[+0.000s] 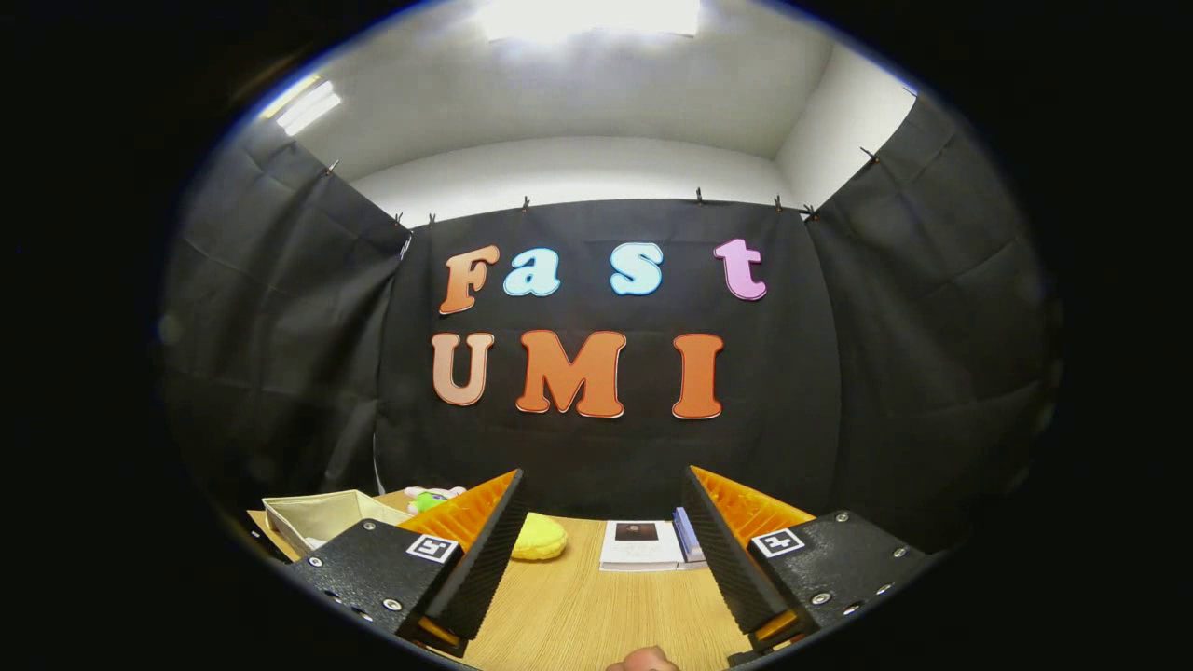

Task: Open the storage box then place both shoes into the box .Put the left shoe in first, then the right shoe, with the right side of both shoes facing outward in a uniform manner.

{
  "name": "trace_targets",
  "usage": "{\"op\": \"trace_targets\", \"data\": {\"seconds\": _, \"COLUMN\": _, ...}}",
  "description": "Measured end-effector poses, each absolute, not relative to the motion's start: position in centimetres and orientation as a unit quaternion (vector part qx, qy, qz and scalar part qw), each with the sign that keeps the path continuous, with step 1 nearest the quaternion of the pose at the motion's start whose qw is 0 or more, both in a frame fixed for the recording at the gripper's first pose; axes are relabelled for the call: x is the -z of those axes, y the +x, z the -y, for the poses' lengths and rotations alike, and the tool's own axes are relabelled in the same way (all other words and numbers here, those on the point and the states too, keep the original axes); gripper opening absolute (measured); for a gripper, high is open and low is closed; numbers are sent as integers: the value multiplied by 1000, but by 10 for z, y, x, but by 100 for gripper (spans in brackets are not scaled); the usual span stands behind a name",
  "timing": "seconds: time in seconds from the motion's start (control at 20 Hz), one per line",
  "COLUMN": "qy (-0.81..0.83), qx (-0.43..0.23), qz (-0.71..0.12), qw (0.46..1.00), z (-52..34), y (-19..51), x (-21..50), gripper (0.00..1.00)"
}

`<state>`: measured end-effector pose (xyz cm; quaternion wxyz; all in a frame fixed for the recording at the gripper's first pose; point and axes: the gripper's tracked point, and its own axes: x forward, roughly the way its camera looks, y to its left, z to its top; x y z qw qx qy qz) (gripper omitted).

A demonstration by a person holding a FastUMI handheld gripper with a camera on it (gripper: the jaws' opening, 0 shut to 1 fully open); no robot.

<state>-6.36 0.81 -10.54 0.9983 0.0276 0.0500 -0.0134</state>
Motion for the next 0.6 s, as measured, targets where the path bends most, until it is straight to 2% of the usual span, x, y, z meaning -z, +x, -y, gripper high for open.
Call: {"op": "trace_targets", "data": {"seconds": 0.6, "qy": 21, "qx": 5, "qz": -46, "qw": 999, "z": -15, "y": -58, "x": 101, "gripper": 98}}
